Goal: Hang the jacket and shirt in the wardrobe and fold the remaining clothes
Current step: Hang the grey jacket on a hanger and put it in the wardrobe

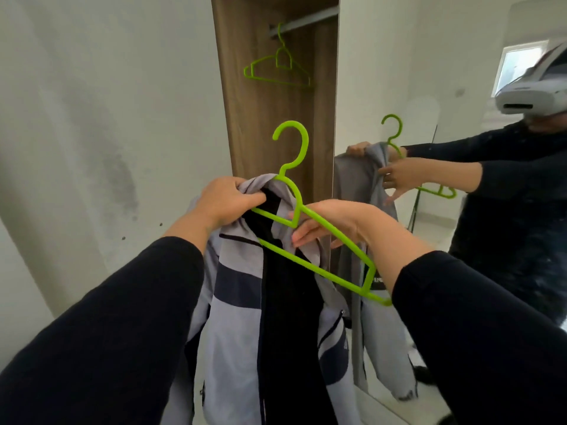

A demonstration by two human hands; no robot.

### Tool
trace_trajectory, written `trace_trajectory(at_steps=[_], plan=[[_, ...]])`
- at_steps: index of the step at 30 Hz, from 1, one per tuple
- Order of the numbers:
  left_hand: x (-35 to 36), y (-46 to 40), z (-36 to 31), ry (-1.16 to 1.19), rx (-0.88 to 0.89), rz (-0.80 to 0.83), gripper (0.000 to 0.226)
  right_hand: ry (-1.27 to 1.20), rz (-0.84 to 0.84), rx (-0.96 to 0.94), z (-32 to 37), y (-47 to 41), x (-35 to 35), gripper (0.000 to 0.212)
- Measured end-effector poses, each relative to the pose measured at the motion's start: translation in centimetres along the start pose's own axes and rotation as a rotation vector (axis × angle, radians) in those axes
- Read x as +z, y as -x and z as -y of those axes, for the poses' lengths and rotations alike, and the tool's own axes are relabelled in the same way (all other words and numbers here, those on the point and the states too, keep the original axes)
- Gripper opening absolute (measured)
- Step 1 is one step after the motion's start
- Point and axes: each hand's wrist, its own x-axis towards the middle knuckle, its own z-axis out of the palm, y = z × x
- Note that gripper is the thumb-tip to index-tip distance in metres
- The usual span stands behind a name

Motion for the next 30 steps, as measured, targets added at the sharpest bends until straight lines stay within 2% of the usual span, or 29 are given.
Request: trace_trajectory(at_steps=[2, 6, 9, 12, 15, 19, 22, 24, 26, 30], plan=[[0.5, -0.1, -1.0, -0.006, 0.041, -0.001, 0.049, 0.112, -0.108, -0.041, 0.2, 0.1, 0.3, 0.011], [0.5, -0.3, -1.9, -0.053, 0.109, -0.001, 0.044, 0.493, -0.428, 0.031, -0.9, -2.7, -0.6, 0.018], [-0.3, -0.7, -2.0, -0.081, 0.186, -0.063, 0.039, 0.547, -0.531, 0.158, -2.4, -3.6, -0.8, 0.030], [-1.4, -0.8, -2.4, -0.116, 0.232, -0.137, 0.036, 0.586, -0.477, 0.188, -3.3, -2.9, -0.8, 0.040], [-2.5, -0.9, -2.0, -0.151, 0.201, -0.171, 0.038, 0.569, -0.391, 0.171, -3.9, -2.3, -1.0, 0.048], [-3.6, -0.9, 0.0, -0.165, 0.148, -0.125, 0.030, 0.619, -0.253, 0.240, -3.5, -1.7, -1.0, 0.054], [-3.6, -0.6, 0.9, -0.179, 0.167, -0.084, 0.024, 0.586, -0.256, 0.240, -4.0, -1.9, -1.4, 0.053], [-4.0, -0.5, 1.4, -0.215, 0.171, -0.104, 0.025, 0.367, -0.285, 0.171, -4.9, -2.2, -2.1, 0.053], [-4.6, -0.6, 2.0, -0.284, 0.151, -0.135, 0.035, 0.186, -0.323, 0.133, -5.2, -1.8, -2.5, 0.055], [-5.0, -0.5, 2.9, -0.384, 0.126, -0.182, 0.041, 0.201, -0.519, -0.029, -4.2, -1.3, -3.6, 0.024]])
